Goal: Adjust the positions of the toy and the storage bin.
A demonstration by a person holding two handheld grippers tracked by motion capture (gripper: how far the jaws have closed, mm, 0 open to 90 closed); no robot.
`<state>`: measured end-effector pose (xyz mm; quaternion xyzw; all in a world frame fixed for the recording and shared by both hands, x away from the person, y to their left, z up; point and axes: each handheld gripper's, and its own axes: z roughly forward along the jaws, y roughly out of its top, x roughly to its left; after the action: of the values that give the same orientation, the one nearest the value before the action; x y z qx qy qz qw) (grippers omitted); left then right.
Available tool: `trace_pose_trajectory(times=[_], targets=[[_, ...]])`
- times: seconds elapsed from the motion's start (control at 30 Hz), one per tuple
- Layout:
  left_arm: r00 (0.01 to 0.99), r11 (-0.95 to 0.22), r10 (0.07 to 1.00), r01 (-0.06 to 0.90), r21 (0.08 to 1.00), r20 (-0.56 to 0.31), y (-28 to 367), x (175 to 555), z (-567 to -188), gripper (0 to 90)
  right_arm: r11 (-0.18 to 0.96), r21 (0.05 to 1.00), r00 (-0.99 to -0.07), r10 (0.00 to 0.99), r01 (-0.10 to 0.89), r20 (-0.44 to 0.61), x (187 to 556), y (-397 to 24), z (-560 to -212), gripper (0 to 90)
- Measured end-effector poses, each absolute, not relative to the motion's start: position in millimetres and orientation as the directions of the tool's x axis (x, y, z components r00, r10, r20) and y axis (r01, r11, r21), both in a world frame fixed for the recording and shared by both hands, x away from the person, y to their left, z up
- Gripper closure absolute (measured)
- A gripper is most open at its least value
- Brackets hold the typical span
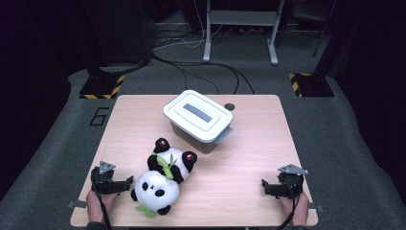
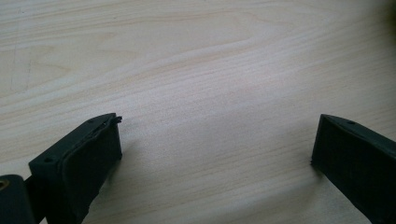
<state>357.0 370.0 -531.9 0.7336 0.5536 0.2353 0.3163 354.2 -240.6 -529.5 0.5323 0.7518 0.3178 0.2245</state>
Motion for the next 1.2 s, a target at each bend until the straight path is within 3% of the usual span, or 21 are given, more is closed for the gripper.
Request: trace_pose_trajectory(times=[1.2], targets=[[0.274, -0.182, 0.962, 0.662, 0.727, -0.008, 369.7, 356.5, -532.0, 1.7, 0.225, 0.717, -0.322, 0.947, 0.660, -0.001, 353.7, -240.2, -529.5, 0.0]])
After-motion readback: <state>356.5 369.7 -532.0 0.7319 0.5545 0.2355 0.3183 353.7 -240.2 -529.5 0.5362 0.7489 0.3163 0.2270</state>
